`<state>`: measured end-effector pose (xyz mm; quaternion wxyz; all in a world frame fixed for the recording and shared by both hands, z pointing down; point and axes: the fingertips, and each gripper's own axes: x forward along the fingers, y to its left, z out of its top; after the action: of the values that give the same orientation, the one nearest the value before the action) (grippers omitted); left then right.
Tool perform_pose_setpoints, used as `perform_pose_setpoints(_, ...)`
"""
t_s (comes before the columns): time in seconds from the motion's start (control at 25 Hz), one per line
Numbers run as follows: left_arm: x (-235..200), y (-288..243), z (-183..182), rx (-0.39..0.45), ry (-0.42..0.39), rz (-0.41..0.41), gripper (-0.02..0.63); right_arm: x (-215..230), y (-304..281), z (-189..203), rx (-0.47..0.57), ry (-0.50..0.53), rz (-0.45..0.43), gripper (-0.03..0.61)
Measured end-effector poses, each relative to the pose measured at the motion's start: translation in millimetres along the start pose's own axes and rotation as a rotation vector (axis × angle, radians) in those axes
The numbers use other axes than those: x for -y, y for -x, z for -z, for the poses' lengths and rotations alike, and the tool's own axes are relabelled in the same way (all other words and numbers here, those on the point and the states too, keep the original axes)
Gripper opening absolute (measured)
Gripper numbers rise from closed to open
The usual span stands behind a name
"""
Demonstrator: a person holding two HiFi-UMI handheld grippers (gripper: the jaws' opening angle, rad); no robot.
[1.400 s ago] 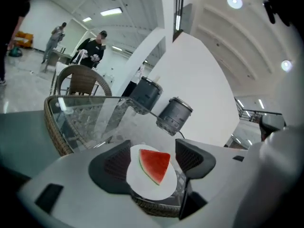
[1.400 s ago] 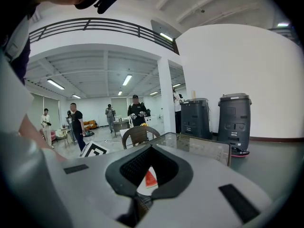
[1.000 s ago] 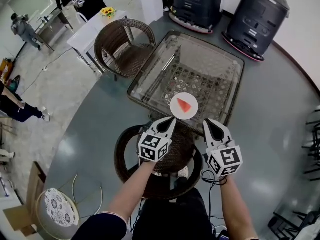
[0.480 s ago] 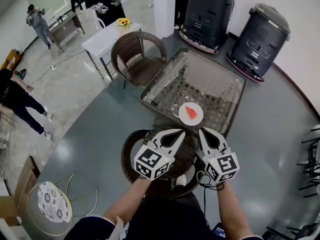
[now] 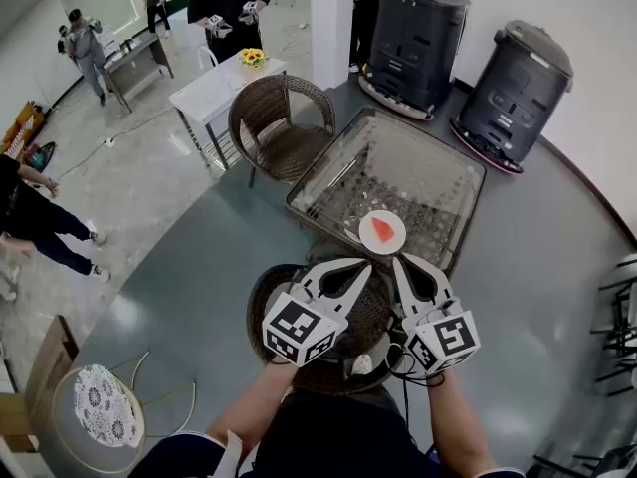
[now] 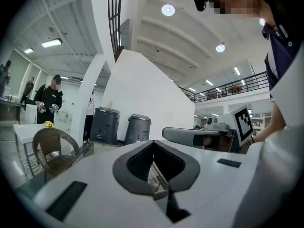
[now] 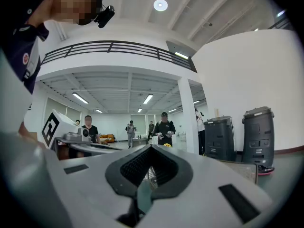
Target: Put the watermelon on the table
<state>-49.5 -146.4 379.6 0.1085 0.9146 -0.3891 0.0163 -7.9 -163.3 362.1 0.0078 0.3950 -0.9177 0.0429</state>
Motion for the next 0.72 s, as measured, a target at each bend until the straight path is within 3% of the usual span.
perform_pose_setpoints(0.72,16.8,4.4,-1.9,0.011,0.003,0.040,0.003,-6.2,12.5,-3.5,0.005,0.007,0.023,0.002)
